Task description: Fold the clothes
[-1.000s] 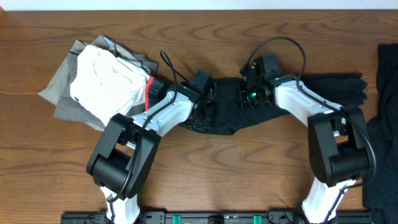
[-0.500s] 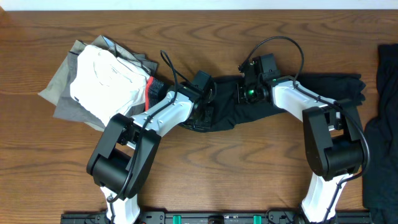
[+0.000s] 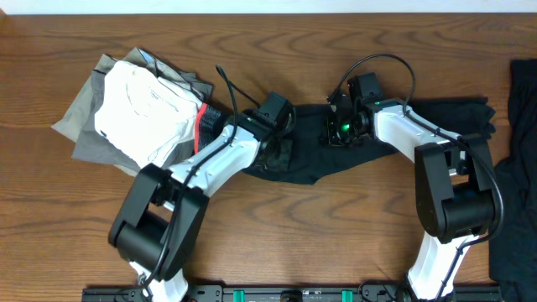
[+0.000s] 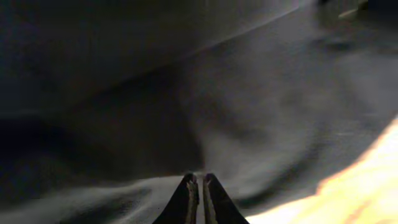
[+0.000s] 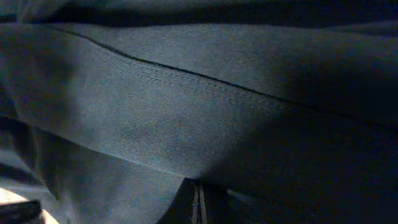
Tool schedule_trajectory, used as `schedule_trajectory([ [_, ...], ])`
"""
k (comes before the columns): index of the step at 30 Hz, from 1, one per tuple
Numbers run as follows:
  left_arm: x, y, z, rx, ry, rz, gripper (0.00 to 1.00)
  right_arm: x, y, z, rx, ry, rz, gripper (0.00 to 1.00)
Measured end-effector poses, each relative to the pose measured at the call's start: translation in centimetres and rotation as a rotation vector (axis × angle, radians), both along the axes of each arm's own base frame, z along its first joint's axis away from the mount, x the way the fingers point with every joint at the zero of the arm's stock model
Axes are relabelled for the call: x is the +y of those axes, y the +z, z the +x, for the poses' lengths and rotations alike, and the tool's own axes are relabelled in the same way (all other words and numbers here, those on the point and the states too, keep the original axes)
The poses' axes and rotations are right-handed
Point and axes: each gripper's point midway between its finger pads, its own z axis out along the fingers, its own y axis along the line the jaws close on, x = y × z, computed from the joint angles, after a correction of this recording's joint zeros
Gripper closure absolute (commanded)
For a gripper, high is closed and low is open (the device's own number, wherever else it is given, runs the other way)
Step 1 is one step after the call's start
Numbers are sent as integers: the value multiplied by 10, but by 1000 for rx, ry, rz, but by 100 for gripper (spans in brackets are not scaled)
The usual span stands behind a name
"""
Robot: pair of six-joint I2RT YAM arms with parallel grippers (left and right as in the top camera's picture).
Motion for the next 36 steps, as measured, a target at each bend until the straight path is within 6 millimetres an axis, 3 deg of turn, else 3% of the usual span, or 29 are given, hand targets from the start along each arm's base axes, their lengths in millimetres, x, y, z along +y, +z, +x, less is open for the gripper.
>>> schedule_trajectory([
  [10,-47,14,-1,-54,-39,-129,92,-1,3,-3,-12,16,-5,97],
  [15,-66,4,-17,-31,-73,-128,93,-1,3,-2,-15,9,-1,96],
  [23,-68,-28,-32,42,-77,-78,93,-3,5,12,-57,-42,5,94],
  [30,-68,-30,-34,54,-74,-75,93,-8,6,29,-112,-96,-26,92],
  [36,-67,-30,-36,65,-75,-72,93,-14,14,57,-226,-156,-50,90],
])
